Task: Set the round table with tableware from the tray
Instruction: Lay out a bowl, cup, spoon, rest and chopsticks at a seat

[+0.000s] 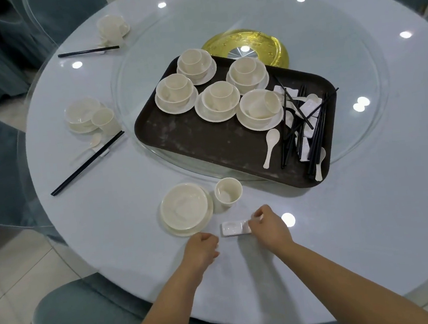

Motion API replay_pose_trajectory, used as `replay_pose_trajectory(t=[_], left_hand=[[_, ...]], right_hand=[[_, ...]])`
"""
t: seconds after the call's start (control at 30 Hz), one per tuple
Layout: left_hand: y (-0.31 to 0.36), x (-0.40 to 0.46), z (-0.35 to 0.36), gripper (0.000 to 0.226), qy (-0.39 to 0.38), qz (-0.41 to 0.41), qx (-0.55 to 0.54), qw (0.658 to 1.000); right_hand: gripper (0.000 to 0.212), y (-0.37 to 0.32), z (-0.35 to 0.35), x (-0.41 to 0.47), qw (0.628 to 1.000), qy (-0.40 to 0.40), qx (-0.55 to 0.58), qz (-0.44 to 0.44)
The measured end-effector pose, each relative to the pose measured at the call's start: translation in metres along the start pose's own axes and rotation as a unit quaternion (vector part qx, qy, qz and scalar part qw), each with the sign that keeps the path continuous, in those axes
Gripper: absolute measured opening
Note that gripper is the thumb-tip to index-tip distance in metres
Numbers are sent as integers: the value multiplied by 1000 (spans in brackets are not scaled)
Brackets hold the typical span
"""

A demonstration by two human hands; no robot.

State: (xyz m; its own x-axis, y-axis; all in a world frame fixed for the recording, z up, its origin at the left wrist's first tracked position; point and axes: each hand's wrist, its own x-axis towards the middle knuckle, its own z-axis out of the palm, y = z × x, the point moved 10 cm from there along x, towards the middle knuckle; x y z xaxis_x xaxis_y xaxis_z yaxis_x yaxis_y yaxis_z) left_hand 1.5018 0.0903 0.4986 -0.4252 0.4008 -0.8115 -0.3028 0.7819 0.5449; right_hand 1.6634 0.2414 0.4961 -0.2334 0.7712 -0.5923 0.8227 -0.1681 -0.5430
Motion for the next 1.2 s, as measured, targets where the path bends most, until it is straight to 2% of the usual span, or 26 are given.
replay_pose_trajectory(t=[0.07,0.17,0.43,0.57,0.67,0.77,0.87,0.97,1.2], left_hand=[[1,-1,6,9,-11,5,8,1000],[2,-2,11,17,-14,8,15,1000],[2,0,6,37,4,5,4,1000],[2,1,3,40,13,10,1,1000],[2,1,3,37,15,14,2,1000],[4,3,0,37,28,25,11,999],[3,5,-5,34,40,28,5,999],[6,5,-11,27,61,57,-12,996],[5,3,-14,31,58,90,-16,994]], right_hand=[[34,-19,-11,2,999,26,3,-44],[59,-53,-14,5,994,4,34,-107],[55,-89,1,13,985,-36,54,-157],[59,-83,5,19,989,-23,60,-136],[71,-65,2,16,993,1,-1,-117],[78,-44,5,1,980,-12,-116,-159],[63,-26,13,-10,959,-50,-187,-208],[46,-24,14,-9,954,-49,-195,-221],[37,-43,15,6,959,-37,-181,-213]])
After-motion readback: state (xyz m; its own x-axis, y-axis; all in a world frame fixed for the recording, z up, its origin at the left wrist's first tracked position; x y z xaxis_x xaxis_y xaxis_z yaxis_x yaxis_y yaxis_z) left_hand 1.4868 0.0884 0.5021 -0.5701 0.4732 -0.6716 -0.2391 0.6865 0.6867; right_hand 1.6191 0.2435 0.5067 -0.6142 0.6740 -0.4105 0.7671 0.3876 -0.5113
